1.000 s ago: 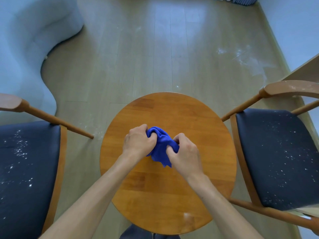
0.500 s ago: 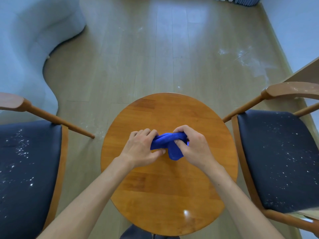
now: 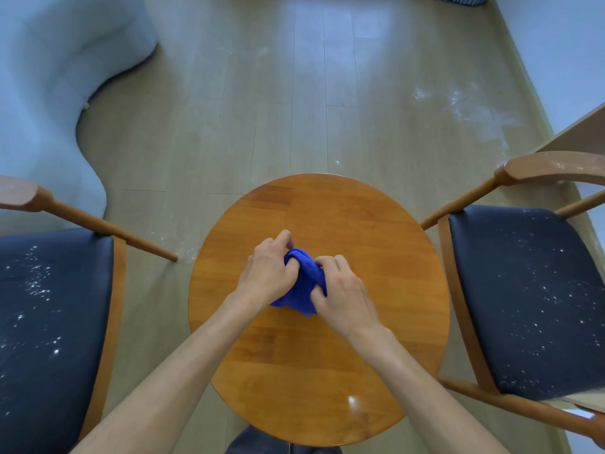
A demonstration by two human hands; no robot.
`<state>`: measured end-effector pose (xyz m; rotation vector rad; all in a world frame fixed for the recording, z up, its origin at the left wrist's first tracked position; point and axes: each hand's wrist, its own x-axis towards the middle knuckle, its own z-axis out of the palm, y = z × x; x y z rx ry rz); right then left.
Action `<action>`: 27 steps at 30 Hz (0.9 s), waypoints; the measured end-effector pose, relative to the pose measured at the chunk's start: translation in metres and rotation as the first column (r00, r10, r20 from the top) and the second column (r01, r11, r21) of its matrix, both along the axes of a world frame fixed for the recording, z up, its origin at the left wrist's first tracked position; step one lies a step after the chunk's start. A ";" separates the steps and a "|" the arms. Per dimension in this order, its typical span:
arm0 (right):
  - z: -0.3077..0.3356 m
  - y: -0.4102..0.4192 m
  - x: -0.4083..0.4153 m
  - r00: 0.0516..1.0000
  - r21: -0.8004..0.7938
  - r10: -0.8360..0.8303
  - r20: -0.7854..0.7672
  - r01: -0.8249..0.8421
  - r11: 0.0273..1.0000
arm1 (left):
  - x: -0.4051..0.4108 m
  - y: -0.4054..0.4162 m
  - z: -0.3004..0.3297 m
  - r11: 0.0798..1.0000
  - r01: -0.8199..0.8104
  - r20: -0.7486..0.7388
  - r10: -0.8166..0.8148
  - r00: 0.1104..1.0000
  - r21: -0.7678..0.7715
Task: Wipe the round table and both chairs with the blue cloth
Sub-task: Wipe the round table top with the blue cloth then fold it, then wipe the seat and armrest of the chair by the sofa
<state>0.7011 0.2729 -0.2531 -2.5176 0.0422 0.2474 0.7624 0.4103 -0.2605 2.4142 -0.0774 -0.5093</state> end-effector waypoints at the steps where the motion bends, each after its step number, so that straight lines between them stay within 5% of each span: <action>1: 0.000 0.004 -0.001 0.999 0.041 -0.017 -0.027 0.018 0.999 | 0.001 -0.001 0.000 0.996 -0.069 -0.063 0.066 0.996 -0.051; 6: 0.000 0.016 -0.001 0.976 0.239 -0.065 -0.207 0.115 0.964 | 0.007 -0.008 0.011 0.835 -0.476 -0.404 0.348 0.846 -0.277; 10: -0.008 0.005 0.007 0.992 0.170 -0.122 -0.042 0.128 0.977 | 0.011 -0.007 0.020 0.696 -0.589 -0.587 0.292 0.755 -0.411; 13: -0.006 -0.012 0.015 0.991 0.246 -0.124 0.048 0.109 0.963 | 0.011 0.005 0.012 0.765 -0.472 -0.482 0.244 0.842 -0.438; 16: 0.002 -0.025 0.022 0.992 0.289 -0.004 0.123 -0.032 0.957 | 0.006 0.020 -0.004 0.924 -0.153 -0.233 0.072 0.970 -0.351; 19: 0.012 -0.032 0.029 0.985 0.380 0.061 0.161 -0.119 0.917 | -0.001 0.022 -0.007 0.912 0.043 -0.154 -0.115 0.981 -0.407; 23: 0.017 -0.034 0.030 0.990 0.461 0.032 0.136 -0.092 0.883 | -0.003 0.015 0.004 0.868 -0.017 -0.100 -0.038 0.994 -0.497; 27: 0.023 -0.037 0.025 0.988 0.669 0.056 -0.146 0.057 0.741 | -0.004 0.020 0.017 0.807 -0.101 -0.141 0.022 0.990 -0.581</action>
